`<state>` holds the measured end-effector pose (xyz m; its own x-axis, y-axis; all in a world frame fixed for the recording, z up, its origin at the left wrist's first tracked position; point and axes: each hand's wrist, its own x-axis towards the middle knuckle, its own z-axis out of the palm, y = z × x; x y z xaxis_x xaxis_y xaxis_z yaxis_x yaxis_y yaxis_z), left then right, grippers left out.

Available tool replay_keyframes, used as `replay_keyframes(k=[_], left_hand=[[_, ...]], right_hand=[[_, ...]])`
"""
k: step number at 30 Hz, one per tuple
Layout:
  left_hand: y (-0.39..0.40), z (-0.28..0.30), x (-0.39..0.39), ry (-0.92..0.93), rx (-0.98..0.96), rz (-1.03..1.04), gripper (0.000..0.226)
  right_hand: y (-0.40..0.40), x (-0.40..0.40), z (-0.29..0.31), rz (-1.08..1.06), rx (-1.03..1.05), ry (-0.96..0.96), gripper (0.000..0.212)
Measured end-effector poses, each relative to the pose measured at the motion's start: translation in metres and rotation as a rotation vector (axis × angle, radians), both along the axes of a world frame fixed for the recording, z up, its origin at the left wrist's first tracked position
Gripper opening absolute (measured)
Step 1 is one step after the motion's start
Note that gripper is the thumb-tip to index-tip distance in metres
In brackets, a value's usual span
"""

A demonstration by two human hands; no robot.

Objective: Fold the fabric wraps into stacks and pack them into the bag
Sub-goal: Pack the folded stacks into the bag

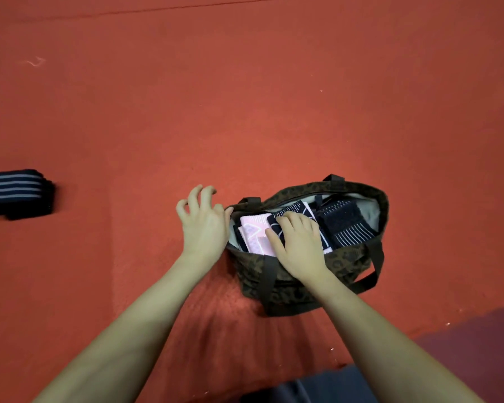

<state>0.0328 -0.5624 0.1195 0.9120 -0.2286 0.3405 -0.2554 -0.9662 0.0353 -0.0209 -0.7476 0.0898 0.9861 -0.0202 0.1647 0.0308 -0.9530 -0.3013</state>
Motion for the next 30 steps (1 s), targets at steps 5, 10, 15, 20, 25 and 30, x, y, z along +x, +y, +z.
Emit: replay_keyframes(k=[5, 10, 15, 20, 25, 30], left_hand=[[0.003, -0.003, 0.000, 0.039, -0.053, -0.077, 0.041], [0.008, -0.011, -0.007, 0.190, -0.164, -0.115, 0.027], [0.013, -0.014, -0.028, 0.232, -0.074, -0.662, 0.041], [0.014, -0.029, -0.050, 0.192, -0.200, -0.594, 0.026], [0.010, -0.018, -0.058, 0.160, -0.295, -0.609, 0.032], [0.001, 0.019, -0.050, 0.081, -0.489, -0.526, 0.014]], right_hand=[[-0.008, -0.003, 0.016, 0.070, 0.046, 0.178, 0.072], [-0.028, -0.012, 0.028, 0.250, 0.093, 0.285, 0.061], [-0.038, -0.014, 0.032, 0.390, 0.009, 0.451, 0.045], [-0.036, -0.022, 0.030, 0.380, -0.003, 0.325, 0.012], [-0.031, -0.045, 0.040, 0.292, 0.069, 0.147, 0.024], [-0.023, -0.038, 0.067, 0.224, -0.023, -0.207, 0.008]])
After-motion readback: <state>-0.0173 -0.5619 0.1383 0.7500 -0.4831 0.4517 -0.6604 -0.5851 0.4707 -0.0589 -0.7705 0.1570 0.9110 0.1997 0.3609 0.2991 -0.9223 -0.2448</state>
